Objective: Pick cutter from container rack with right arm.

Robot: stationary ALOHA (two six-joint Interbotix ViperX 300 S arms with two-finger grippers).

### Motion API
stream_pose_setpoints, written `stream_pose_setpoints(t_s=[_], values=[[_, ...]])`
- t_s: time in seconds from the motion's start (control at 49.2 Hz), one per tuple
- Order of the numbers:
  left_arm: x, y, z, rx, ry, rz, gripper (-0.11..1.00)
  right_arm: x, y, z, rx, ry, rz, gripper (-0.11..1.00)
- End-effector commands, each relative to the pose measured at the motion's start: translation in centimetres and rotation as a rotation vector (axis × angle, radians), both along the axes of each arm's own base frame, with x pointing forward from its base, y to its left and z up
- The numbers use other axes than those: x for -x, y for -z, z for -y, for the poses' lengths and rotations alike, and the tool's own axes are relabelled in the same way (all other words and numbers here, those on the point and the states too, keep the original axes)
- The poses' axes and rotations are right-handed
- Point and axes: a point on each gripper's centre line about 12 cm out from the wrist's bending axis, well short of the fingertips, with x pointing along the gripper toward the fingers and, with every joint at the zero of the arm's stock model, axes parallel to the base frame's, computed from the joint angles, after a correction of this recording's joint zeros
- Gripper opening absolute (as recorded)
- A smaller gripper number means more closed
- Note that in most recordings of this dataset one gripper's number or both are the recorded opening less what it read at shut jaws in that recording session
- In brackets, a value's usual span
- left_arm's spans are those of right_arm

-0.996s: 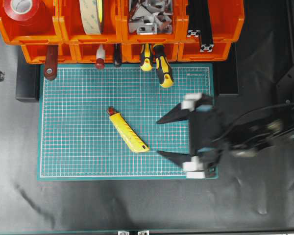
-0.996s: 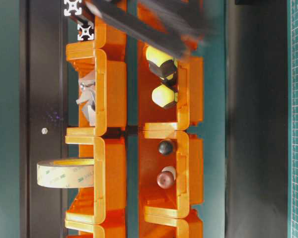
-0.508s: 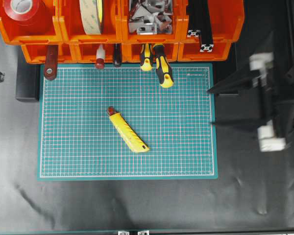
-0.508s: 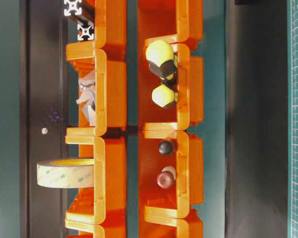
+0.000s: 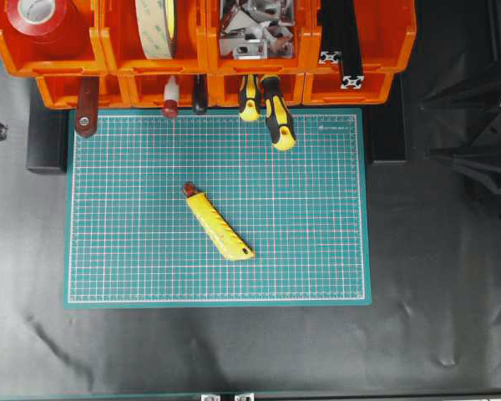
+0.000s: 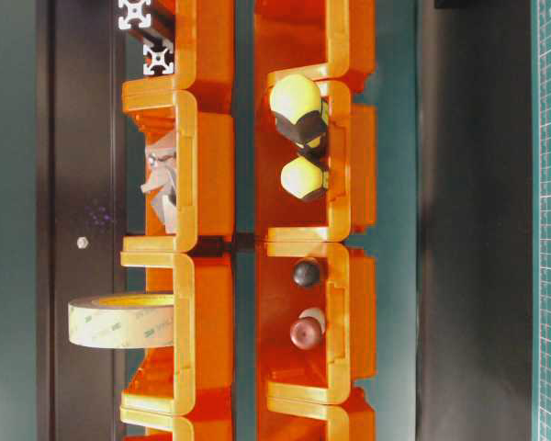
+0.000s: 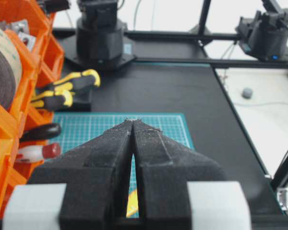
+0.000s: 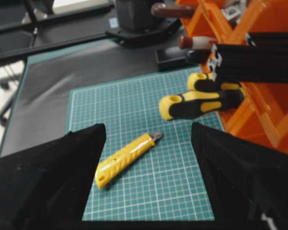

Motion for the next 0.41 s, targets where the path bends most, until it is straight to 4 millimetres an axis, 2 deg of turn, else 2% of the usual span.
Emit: stream_pose_setpoints(t_s=[0.0, 0.386], values=[[-0.08, -0.63, 0.0, -0.003, 0.0, 0.014, 0.0, 0.02, -0.15, 0.07, 0.003, 0.004, 0.004, 0.7], [-0.08, -0.63, 0.03, -0.003, 0.001, 0.014, 0.0, -0.03, 0.08, 0.1, 0.008, 0.009, -0.006, 0.7]])
